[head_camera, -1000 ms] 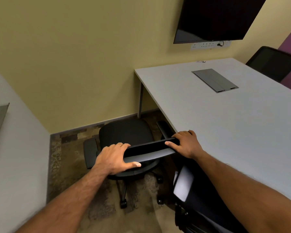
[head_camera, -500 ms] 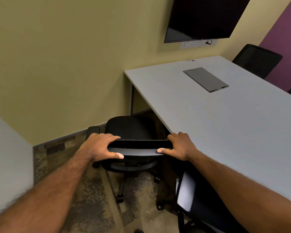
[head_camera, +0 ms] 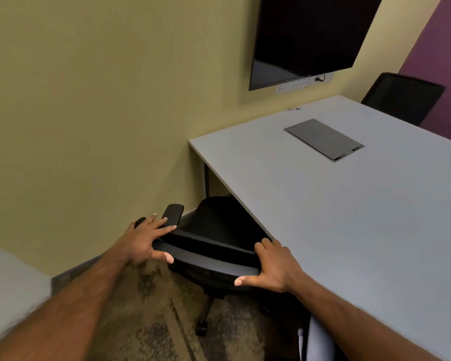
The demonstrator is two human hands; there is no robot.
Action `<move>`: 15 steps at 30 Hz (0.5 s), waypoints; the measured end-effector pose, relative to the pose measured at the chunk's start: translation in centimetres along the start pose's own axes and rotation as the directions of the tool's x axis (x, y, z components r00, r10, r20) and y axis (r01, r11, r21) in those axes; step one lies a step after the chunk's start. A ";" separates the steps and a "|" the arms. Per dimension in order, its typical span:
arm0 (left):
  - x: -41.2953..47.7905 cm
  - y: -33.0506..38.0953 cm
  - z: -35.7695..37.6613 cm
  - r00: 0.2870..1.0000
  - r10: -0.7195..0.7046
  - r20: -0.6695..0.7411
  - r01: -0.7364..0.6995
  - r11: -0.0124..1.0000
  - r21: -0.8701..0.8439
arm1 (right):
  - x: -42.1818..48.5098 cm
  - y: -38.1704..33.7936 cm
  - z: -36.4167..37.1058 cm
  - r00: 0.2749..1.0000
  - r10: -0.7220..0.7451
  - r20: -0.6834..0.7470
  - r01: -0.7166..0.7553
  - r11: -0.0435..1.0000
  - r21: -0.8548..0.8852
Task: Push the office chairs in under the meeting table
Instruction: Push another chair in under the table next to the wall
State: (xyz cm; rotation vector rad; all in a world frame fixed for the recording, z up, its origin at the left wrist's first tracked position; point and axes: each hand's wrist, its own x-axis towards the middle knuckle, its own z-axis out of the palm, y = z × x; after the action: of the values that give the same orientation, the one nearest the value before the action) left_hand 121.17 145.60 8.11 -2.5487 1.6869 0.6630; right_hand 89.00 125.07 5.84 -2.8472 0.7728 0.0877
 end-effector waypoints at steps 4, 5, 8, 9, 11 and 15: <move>3.7 -1.8 -1.3 0.999 0.036 0.007 -0.036 0.996 -0.082 | 1.8 -0.8 -0.3 0.996 0.080 0.034 -0.083 0.994 0.075; 4.7 -2.3 -1.7 0.999 0.045 0.005 -0.044 0.994 -0.098 | 2.3 -1.1 -0.4 0.995 0.097 0.034 -0.099 0.992 0.084; 7.6 -3.8 -3.0 0.997 0.072 0.034 -0.068 0.992 -0.108 | 3.8 -1.8 -0.6 0.990 0.138 0.030 -0.140 0.986 0.091; 8.6 -4.1 -3.5 0.995 0.087 0.055 -0.081 0.992 -0.102 | 4.2 -2.0 -0.7 0.987 0.156 0.027 -0.158 0.983 0.088; 10.8 -4.9 -4.6 0.988 0.122 0.092 -0.115 0.990 -0.077 | 5.1 -2.5 -0.7 0.979 0.204 0.009 -0.204 0.975 0.089; 14.6 -6.5 -6.5 0.973 0.195 0.126 -0.190 0.980 -0.051 | 7.0 -3.7 -0.8 0.957 0.289 -0.022 -0.286 0.954 0.095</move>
State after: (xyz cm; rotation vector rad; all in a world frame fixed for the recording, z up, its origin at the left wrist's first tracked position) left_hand 133.91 133.96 7.41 -2.3258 1.9096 0.8599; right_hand 96.94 124.57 6.47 -2.6382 1.1636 0.0411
